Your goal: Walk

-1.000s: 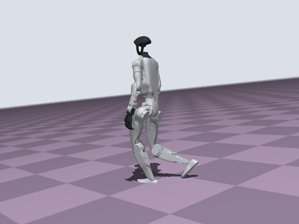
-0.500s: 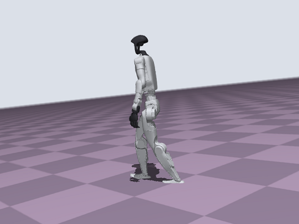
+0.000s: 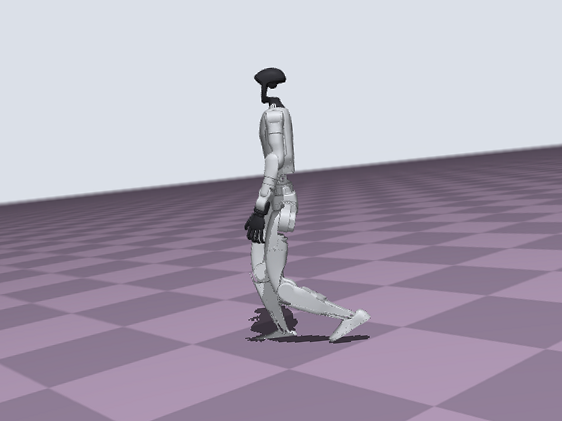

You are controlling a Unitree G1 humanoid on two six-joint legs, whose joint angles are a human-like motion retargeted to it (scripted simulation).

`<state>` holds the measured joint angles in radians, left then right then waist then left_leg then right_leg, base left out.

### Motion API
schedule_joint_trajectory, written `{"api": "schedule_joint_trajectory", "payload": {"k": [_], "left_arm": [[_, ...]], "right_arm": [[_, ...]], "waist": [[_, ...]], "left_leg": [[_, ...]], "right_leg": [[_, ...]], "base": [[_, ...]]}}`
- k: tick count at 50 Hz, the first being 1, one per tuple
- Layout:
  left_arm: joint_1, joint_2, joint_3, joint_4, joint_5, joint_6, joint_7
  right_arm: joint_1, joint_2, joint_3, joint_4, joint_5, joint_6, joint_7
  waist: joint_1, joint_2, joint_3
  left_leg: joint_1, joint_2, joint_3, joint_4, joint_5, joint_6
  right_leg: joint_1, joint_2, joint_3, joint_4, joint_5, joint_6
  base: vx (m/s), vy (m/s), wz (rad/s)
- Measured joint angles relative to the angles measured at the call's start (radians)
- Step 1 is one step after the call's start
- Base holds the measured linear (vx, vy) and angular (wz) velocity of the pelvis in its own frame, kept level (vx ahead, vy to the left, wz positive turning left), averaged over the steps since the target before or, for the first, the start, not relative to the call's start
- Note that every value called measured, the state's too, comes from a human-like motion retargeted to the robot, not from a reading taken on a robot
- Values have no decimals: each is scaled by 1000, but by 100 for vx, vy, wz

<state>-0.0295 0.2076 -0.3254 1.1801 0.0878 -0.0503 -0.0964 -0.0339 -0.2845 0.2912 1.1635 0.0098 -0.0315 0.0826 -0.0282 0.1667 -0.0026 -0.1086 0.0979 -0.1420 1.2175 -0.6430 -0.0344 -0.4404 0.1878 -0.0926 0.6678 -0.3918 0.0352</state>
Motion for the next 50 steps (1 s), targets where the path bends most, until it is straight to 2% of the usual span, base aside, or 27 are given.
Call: {"api": "schedule_joint_trajectory", "payload": {"k": [4, 8, 12, 19, 30, 50], "left_arm": [[-30, 5, -9, -36, 5, -4, 4], [-51, 9, -11, -59, 8, -8, 5], [-55, 4, -12, -55, 15, -8, 1], [-48, -11, -18, -9, 38, 1, -12], [-60, -24, -36, 48, 74, 7, -26], [-106, -17, -82, 52, 134, -7, -19]], "right_arm": [[-37, -23, 6, -37, 10, -5, -15], [-70, -40, 8, -69, 17, -10, -24], [-81, -41, 17, -87, 15, -17, -21], [-60, -24, 37, -56, -5, -21, 0], [-23, 30, 46, 69, -61, -6, 27], [-5, 51, 71, 99, -127, -14, 23]], "waist": [[18, -7, -4], [31, -32, 0], [29, -59, -2], [-1, -87, -17], [-28, -87, -27], [-52, -128, 32]], "left_leg": [[-129, 31, 60, 27, -68, 35], [-207, 1, 98, -104, -122, 62], [-222, -55, 105, -321, -97, 65], [-127, -118, 86, -629, 49, 45], [-4, -112, 76, -735, 49, 51], [168, -128, 44, -924, 123, 56]], "right_leg": [[53, -9, -11, -63, -9, 2], [118, -40, -8, -133, -13, 12], [169, -73, 1, -181, -21, 18], [271, -104, 10, -284, -25, 17], [394, -99, -3, -368, -33, 6], [560, -112, -17, -515, 22, -2]], "base": [[24, -11, 26], [25, -7, 20], [25, -3, 18], [23, 1, 20], [14, 2, 18], [2, 0, 4]]}}
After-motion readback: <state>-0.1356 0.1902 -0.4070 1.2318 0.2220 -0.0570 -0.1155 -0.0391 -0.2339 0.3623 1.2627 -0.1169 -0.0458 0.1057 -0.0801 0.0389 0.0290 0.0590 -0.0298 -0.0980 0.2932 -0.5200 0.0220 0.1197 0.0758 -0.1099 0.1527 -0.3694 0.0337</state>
